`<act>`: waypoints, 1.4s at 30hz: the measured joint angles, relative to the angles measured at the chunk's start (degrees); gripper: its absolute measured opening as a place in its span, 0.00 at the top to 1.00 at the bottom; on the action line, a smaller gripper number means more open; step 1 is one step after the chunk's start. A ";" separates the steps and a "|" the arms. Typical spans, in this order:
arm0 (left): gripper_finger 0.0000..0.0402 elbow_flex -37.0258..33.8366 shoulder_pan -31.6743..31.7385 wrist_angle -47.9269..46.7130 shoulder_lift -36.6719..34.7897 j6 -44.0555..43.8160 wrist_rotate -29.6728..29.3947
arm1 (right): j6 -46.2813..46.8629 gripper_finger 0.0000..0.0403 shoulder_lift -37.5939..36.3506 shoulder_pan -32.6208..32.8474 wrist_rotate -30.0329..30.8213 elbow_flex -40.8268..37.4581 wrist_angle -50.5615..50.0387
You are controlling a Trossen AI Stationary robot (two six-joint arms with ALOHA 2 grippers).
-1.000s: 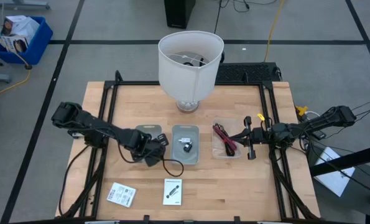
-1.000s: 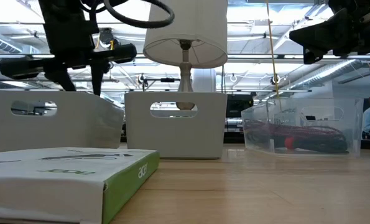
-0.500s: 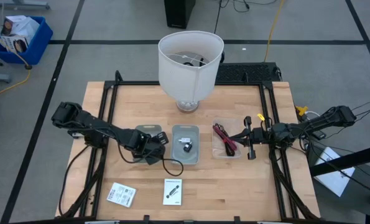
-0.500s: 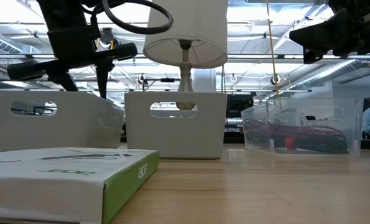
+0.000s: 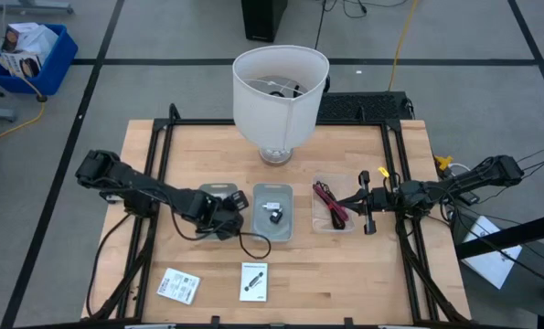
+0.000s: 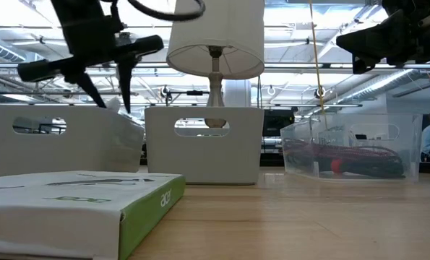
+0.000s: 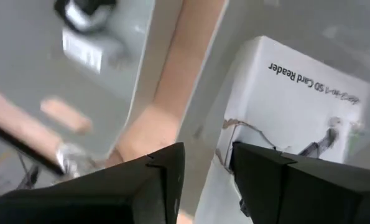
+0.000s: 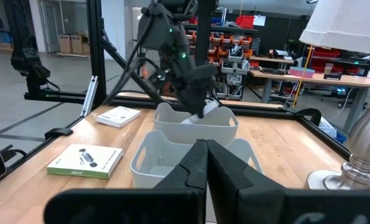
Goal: Pick and place items into bin
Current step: Put the middle card reader box into the left gray bin
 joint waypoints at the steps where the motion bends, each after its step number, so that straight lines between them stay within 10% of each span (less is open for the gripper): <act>1: 0.67 0.54 0.02 -0.59 0.00 -0.50 -0.50 | -0.10 1.00 0.02 0.00 0.01 0.00 0.00; 22: 0.68 4.56 5.26 -2.88 -0.04 -4.13 15.59 | 0.84 1.00 0.01 0.00 -0.01 0.00 0.31; 34: 0.98 4.02 6.15 -2.84 -0.02 -8.77 17.14 | -0.12 1.00 0.02 0.00 -0.02 0.00 0.06; 42: 0.68 4.00 7.88 -3.63 -0.02 -12.45 17.42 | -0.22 1.00 0.02 0.00 -0.02 0.00 0.02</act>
